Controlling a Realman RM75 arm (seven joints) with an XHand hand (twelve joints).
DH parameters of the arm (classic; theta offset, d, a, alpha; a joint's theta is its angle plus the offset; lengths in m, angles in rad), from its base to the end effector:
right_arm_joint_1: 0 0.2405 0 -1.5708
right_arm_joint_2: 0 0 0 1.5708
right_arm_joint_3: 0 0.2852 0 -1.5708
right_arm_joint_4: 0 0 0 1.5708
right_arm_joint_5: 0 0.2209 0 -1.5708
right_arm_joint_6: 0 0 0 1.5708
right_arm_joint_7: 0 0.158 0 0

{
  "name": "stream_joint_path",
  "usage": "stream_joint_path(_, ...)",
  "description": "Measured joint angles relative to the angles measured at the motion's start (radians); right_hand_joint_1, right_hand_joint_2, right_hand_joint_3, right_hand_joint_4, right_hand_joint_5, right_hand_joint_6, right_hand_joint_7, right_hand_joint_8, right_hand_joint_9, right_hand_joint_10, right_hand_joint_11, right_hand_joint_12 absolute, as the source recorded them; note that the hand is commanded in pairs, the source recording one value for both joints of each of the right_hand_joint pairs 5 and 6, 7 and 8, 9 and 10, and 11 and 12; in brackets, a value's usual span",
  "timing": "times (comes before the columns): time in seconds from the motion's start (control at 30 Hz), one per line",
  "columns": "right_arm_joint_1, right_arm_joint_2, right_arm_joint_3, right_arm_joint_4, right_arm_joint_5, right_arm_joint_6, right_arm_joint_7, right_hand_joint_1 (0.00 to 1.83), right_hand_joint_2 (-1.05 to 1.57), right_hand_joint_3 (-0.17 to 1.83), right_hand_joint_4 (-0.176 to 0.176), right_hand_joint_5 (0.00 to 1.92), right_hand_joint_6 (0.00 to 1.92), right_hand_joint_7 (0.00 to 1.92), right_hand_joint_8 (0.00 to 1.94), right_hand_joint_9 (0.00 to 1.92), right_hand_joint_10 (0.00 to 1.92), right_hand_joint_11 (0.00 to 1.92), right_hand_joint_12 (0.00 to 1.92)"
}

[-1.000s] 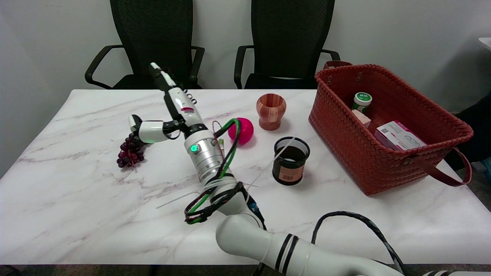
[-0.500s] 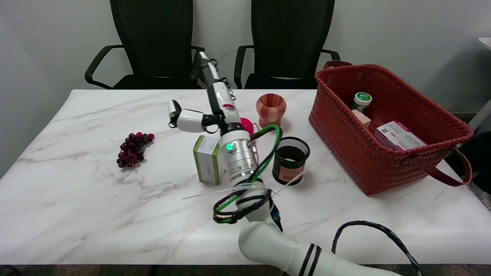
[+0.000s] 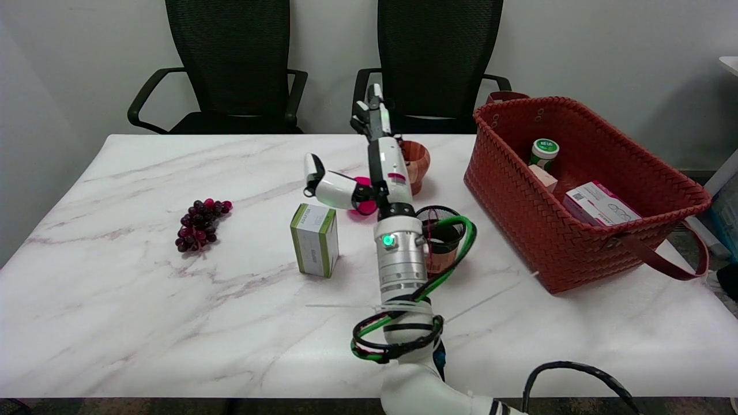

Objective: Pick up the black pen container.

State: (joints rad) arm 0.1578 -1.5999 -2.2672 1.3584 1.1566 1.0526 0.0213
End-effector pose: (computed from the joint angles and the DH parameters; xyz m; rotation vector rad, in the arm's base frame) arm -0.2383 -0.3558 0.1333 1.3295 -0.5309 1.3098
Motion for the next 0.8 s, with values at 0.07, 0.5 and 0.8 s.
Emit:
stream_joint_path(0.07, -0.014, 0.003, -0.002, 0.011, 0.001, 0.025, -0.018, 1.08, 0.49, 0.93, 0.000, 0.00, 0.00, 0.32, 0.32, 0.38, 0.38, 0.18, 0.18)
stream_joint_path(0.5, -0.089, 0.015, -0.035, 0.082, 0.009, 0.178, -0.135, 1.12, 0.42, 0.84, 0.000, 0.00, 0.00, 0.00, 0.00, 0.00, 0.00, 0.00, 0.00)
stream_joint_path(0.8, -0.127, 0.024, -0.074, 0.109, 0.022, 0.265, -0.175, 1.14, 0.33, 0.62, 0.000, 0.00, 0.00, 0.00, 0.00, 0.00, 0.00, 0.00, 0.00)
